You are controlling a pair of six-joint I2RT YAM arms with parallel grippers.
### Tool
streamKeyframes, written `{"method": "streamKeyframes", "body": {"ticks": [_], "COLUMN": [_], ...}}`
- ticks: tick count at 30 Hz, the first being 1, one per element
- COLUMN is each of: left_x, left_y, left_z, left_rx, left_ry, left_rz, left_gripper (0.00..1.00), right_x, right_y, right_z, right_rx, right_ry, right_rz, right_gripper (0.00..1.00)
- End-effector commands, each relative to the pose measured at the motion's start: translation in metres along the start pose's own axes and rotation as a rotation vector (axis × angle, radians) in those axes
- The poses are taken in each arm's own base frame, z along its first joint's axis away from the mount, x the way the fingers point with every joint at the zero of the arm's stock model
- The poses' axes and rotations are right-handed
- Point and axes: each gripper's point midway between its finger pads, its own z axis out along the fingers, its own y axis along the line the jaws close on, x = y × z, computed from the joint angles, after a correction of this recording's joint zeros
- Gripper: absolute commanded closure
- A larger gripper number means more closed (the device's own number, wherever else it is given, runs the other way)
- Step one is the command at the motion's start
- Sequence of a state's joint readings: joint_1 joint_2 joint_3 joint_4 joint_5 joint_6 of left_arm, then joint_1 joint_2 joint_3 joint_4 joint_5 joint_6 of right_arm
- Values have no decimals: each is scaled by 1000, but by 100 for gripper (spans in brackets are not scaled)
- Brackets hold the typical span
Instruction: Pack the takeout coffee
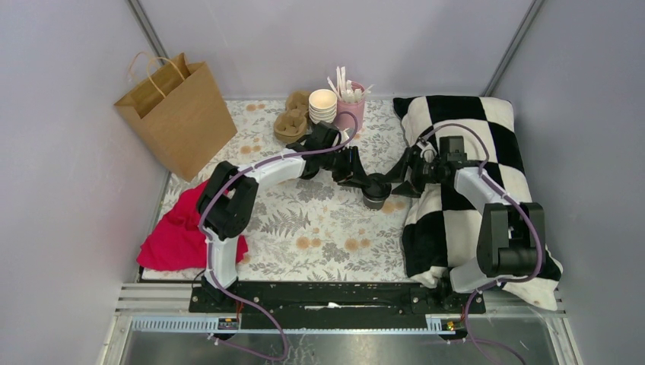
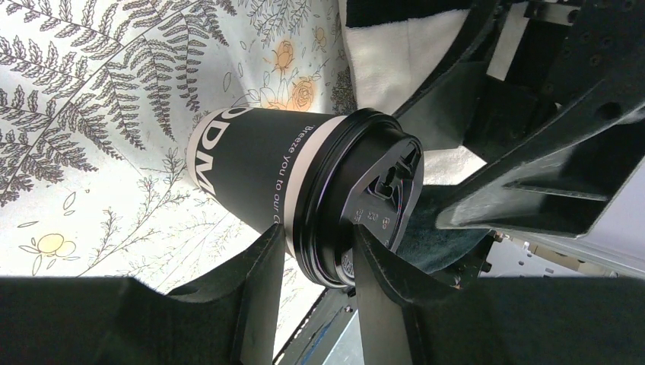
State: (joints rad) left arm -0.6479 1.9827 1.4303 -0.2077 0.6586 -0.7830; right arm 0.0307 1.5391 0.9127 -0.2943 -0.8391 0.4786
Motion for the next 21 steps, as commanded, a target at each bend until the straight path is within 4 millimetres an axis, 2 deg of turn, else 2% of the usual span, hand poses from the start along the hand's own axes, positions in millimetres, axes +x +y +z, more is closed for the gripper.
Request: {"method": "streamKeyframes", "body": {"ticks": [1,6,11,12,14,17,19,21], "left_x": [7,14,27,28,25,19,19,18], "left_y": [20,31,51,51,47,42,42,41], "left_z": [-4,-3,-3,-3,-4,-3,-1,0], "left_rx": [-80,-108,-150,-151,-148,-139,-136,-133], "left_ry": [-5,5,19,18,10,3,5,7], "left_rz": [7,3,-13,-12,-7,-7,-16,-20], "left_gripper": [60,60,61,61,61,61,61,61], "right_x": [10,22,38,38,25,12,17,28], "right_y": [14,-12,-48,-47,-28,7,11,1], "right_z": [-10,8,19,18,9,-5,-4,6], "right_rx": [-118,-119,-11,-5,-27,-100,-143,-135], "right_ry": [15,43,63,68,45,22,45,84], "right_rz": [-23,46,113,117,82,43,62,76], "right_gripper": [25,38,41,42,40,29,23,22]}}
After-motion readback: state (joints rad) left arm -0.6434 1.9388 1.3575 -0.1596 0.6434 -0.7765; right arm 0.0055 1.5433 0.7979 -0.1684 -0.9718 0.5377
